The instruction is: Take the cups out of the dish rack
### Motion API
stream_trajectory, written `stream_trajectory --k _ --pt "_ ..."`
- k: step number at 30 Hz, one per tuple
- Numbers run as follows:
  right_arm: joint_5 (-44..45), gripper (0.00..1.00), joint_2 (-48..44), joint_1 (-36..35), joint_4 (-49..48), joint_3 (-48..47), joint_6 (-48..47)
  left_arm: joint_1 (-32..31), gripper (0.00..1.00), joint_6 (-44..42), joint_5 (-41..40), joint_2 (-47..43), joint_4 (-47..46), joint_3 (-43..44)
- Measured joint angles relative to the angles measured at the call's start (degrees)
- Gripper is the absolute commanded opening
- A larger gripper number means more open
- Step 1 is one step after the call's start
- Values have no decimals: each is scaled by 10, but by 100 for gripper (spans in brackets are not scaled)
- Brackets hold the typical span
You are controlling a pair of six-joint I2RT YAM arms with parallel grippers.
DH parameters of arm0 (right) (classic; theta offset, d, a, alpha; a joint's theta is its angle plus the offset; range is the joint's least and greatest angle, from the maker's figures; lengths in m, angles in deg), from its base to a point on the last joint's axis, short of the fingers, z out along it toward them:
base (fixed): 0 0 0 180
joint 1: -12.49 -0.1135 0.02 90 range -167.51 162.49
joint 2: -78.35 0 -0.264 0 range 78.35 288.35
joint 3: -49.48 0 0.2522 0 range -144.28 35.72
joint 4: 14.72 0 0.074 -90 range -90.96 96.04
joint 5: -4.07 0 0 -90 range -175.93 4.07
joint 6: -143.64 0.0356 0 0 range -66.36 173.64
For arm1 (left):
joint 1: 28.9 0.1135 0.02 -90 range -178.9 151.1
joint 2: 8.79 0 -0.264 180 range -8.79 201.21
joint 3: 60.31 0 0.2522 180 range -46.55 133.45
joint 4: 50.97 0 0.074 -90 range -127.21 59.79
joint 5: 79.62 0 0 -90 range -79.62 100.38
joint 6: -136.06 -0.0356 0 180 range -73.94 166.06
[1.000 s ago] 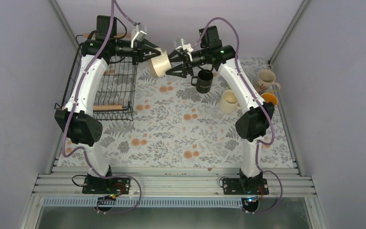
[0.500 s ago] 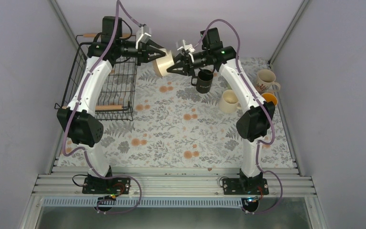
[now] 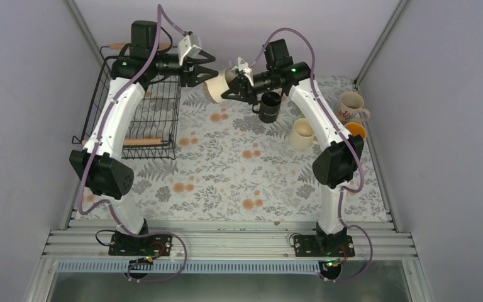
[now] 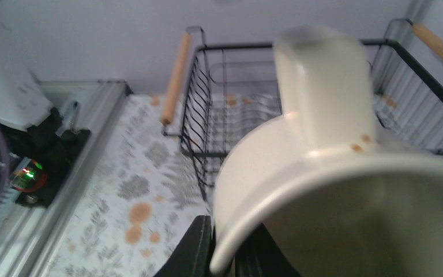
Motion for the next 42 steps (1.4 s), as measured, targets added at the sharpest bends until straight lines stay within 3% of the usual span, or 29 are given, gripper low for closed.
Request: stream_trajectory --k 4,13,21,25,28,31,34,42 --pt "86 3 8 -5 64 -24 -16 3 83 -27 -44 -18 30 31" --pt "261 3 2 -7 153 -13 -49 3 100 -105 -171 -85 84 25" --pt "429 4 -18 -5 186 118 -63 3 100 -124 -461 -115 29 -42" --pt "482 4 2 2 196 131 -55 5 100 -131 -615 -130 -36 -130" --pt "506 4 21 9 192 130 -48 16 100 -138 -681 -161 -93 -218" --pt "523 4 42 19 192 128 -42 38 100 -141 -715 -202 -129 -285" --pt "537 4 61 28 193 128 -40 60 100 -140 -726 -221 -145 -297" --pt "550 4 72 48 194 129 -34 152 100 -85 -687 -230 -164 -326"
